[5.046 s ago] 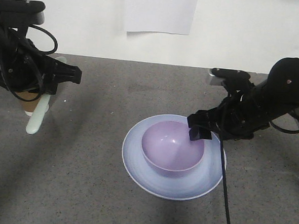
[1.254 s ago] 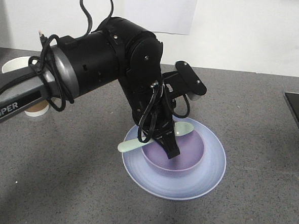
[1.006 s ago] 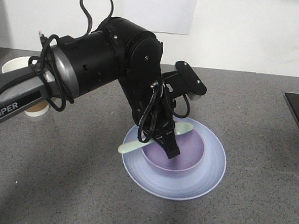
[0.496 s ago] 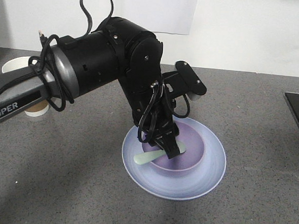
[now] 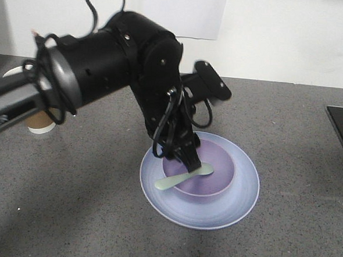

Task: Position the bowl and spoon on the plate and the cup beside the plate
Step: 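Lower the spoon into the bowl and open the left gripper, then move the left gripper over the brown paper cup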

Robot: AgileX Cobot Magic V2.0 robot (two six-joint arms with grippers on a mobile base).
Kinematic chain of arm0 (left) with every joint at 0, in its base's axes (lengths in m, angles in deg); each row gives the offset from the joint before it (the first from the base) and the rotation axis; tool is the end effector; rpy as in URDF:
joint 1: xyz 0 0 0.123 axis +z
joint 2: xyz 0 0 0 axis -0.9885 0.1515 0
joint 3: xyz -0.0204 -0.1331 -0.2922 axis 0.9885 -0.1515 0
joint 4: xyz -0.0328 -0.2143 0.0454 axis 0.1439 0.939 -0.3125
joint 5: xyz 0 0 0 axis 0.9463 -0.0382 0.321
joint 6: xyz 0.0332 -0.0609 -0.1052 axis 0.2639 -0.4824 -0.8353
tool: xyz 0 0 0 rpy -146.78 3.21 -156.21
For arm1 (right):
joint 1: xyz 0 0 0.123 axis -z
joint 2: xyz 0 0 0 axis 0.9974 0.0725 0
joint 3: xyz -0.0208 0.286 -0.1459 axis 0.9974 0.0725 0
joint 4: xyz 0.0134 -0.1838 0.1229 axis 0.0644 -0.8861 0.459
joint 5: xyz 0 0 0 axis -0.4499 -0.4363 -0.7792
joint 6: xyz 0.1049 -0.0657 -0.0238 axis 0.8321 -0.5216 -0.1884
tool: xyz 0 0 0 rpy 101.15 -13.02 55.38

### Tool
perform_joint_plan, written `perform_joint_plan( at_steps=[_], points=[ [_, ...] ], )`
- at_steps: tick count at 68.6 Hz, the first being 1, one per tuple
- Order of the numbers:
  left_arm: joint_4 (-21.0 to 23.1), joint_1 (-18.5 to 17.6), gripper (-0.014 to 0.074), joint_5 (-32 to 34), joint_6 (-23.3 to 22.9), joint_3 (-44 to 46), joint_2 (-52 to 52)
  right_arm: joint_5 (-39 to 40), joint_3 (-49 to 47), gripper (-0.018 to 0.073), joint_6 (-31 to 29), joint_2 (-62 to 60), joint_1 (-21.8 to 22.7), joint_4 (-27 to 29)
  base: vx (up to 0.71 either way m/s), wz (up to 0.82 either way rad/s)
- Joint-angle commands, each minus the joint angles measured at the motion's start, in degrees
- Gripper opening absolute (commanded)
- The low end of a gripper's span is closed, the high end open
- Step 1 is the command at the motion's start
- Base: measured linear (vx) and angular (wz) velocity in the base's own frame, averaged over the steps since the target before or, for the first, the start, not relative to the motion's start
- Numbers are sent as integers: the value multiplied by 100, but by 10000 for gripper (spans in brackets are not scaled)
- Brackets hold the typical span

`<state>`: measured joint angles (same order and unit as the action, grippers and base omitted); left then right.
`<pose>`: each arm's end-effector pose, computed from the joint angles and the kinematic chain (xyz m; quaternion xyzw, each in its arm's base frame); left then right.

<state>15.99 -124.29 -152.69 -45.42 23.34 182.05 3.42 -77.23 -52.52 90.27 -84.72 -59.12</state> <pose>0.3049 -0.2737 0.3296 0.4777 0.8578 -0.0141 0.1890 0.1489 0.0013 0.3966 -0.0028 0.9299 0.0095 0.3678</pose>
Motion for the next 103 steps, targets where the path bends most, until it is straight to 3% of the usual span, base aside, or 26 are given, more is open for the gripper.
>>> perform_joint_plan(
  at_steps=[1,16,33,44,57,65,77,87,103],
  points=[
    [-357,135,436,-19,-449,254,-559,367,-142,542,-56,-61,41,-3,0,0],
    [-459,945,436,-17,-1201,469,-1023,405,-142,542,-56,-61,41,-2,0,0],
    [-452,2387,436,33,-2030,537,-1326,422,-142,542,-56,-61,41,-2,0,0],
    [-442,3254,436,19,-2387,537,-1293,429,-142,542,-56,-61,41,-2,0,0],
    [-435,4032,436,14,-2672,537,-1171,429,-142,542,-56,-61,41,-2,0,0],
    [-338,4329,436,35,-2735,530,-1058,447,-142,542,-56,-61,41,-2,0,0],
    [219,4625,436,155,-2725,525,-789,447,-142,542,-56,-61,41,-2,0,0],
    [461,4644,436,196,-2671,525,-521,447,-142,542,-56,-61,41,-2,0,0],
    [454,4644,436,196,-2663,525,-102,447,-142,542,-56,-61,41,-2,0,0]
  ],
)
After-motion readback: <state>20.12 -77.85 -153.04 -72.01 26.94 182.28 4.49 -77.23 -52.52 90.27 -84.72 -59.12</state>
